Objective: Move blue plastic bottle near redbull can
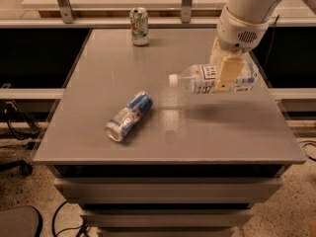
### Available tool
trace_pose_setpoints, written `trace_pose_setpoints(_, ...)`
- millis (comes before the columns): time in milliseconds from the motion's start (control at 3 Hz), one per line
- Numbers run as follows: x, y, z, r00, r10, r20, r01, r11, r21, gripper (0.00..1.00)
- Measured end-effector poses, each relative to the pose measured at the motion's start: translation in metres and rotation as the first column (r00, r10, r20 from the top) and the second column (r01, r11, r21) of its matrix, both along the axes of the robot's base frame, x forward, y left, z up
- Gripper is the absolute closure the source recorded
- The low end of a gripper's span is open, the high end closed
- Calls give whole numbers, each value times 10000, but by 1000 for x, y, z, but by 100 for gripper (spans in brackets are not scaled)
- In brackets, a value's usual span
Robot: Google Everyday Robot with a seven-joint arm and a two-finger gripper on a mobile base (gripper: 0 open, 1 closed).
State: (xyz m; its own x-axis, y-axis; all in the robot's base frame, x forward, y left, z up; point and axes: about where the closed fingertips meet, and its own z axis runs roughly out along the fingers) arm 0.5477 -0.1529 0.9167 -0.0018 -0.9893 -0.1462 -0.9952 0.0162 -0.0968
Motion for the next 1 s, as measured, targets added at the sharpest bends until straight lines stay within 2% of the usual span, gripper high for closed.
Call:
trace_pose_setpoints(667,-34,34,-1,9986,242,-469,-213,9978,624,100)
trace_pose_setpoints(1000,-50,52,-14,9958,366,-835,-297,9961,825,100)
